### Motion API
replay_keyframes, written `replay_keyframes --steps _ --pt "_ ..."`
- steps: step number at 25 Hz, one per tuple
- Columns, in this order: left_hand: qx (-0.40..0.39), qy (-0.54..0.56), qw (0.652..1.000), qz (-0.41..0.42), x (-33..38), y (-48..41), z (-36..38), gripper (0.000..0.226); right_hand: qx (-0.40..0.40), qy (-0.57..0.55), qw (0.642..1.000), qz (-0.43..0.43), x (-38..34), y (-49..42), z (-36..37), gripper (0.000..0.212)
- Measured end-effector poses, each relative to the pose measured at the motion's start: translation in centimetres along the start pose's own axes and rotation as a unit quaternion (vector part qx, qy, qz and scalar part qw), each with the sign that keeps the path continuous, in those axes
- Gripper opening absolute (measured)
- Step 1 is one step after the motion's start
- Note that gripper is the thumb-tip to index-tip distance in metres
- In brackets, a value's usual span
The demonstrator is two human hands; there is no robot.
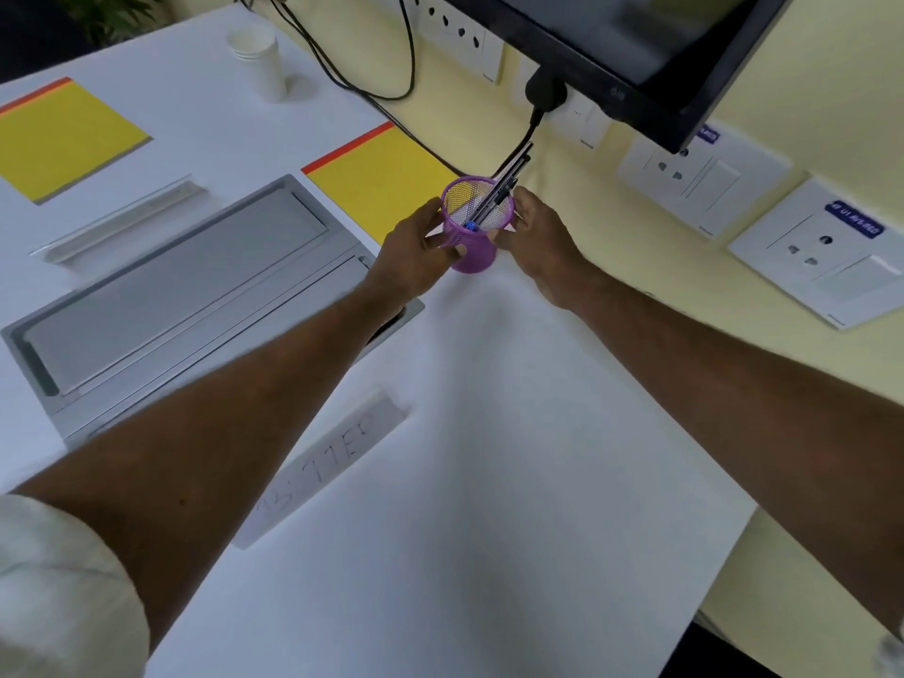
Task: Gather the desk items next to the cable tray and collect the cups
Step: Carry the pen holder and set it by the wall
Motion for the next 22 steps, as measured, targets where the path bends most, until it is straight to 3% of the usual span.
replay_keyframes --steps 5,9,13,19,22 --pt "0.012 -0.239 0.97 -0.044 -0.7 2.5 0.6 0.072 0.065 0.1 0.993 0.017 0.4 3.6 0.9 0.064" --pt "-0.022 -0.353 0.934 -0.042 -1.2 6.8 0.6 0.067 0.022 0.223 0.975 0.004 1.6 8.1 4.0 0.062" --pt "-0.03 -0.416 0.909 -0.019 0.1 11.9 0.0 0.067 0.003 0.272 0.962 -0.026 0.3 12.3 6.6 0.064" --pt "0.007 -0.441 0.898 0.0 3.4 21.5 -2.2 0.063 -0.007 0.328 0.943 -0.056 -5.4 19.7 10.9 0.063" --pt "0.014 -0.488 0.872 0.032 5.0 26.9 -4.3 0.062 0.006 0.371 0.925 -0.086 -9.3 24.4 13.7 0.063"
Point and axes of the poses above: each hand's wrist, its own y-axis away from the middle knuckle, its own z-axis out of the palm, x = y × z, the point moved 5 cm from there along -y, towards the middle knuckle, and after that the axes turned 12 degrees about -x, right-handed, at the moved point
